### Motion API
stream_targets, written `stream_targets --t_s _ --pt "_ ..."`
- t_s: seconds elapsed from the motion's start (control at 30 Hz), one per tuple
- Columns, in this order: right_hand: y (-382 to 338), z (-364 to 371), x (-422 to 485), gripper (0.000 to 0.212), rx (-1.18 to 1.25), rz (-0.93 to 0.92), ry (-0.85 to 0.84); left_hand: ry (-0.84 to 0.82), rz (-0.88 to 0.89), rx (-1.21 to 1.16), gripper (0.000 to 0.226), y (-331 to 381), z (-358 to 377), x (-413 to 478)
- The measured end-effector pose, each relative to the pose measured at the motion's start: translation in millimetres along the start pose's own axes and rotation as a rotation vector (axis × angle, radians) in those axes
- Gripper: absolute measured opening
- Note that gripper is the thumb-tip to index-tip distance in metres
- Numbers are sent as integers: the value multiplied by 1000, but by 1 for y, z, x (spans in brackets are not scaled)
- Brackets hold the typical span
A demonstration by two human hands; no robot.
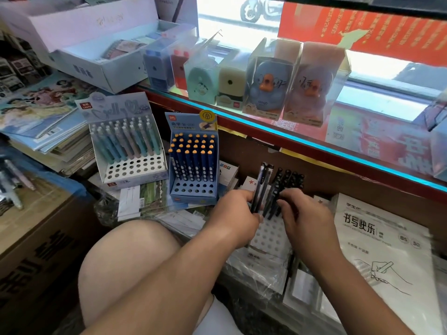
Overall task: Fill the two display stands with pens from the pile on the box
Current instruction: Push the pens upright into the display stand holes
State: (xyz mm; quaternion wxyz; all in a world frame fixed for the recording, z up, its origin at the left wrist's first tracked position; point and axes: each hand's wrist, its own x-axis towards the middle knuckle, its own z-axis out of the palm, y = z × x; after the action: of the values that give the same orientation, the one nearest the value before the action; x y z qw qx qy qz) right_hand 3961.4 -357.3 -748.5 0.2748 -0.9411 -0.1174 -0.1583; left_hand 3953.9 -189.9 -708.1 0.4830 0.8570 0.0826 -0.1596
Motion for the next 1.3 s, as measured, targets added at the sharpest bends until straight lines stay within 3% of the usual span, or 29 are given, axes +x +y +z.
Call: stream_targets --t_s 0.13,0.3,0.53,0.6,0.8,1.0,1.3 --pt "-6 -9 7 19 53 93 17 -61 -13 8 19 0 2 -1" --pt "-23 -30 11 22 570 221 -24 -166 -6 13 20 3 3 -2" --pt "-21 -36 13 7 712 284 -103 -243 6 29 19 3 5 -4" --pt "-20 -36 12 6 699 279 -85 -229 4 34 19 3 7 -4" --pt "-9 -35 9 8 648 348 207 -100 -44 -7 17 1 1 -1" --pt "4 -23 2 10 471 326 158 -53 -41 37 32 2 1 1" --pt "6 -18 1 14 391 267 176 -15 -24 76 27 1 4 3"
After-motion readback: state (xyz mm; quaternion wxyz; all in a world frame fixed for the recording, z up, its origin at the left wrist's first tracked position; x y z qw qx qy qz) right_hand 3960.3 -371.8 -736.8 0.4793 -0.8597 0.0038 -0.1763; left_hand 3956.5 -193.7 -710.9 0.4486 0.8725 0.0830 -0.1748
